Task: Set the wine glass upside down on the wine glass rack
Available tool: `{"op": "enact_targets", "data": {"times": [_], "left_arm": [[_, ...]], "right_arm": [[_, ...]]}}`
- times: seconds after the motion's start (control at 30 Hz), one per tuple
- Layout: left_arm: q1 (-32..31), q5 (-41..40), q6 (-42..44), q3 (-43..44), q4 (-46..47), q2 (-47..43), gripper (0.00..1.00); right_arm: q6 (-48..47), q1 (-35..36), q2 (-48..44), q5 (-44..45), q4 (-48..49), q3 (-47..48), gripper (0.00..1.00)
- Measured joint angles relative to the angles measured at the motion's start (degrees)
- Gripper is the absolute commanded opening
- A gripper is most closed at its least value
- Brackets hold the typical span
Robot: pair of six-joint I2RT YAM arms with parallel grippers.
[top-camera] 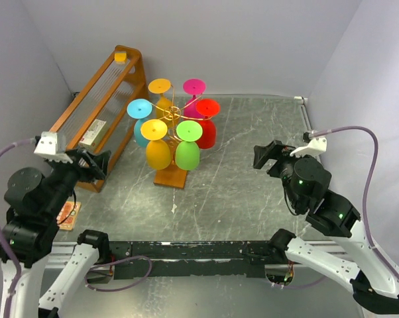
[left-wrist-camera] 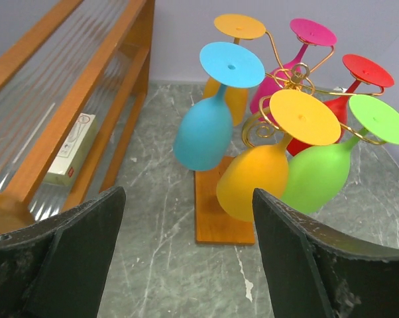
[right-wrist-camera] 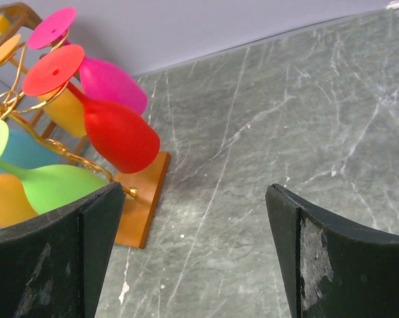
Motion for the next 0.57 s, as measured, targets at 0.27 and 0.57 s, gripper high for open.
{"op": "enact_targets", "data": {"times": [0.27,0.57], "left_arm": [[0.0,-2.0,2.1,0.6,-2.8,-3.9,0.89],[0.0,-1.9,2.8,1.3,-3.4,-3.8,0.89]], "right_arm": [[0.5,0.0,-2.7,1.0,-3.6,1.0,0.89],[0.3,0.0,-3.9,0.9,-4.7,1.9,0.9]]}}
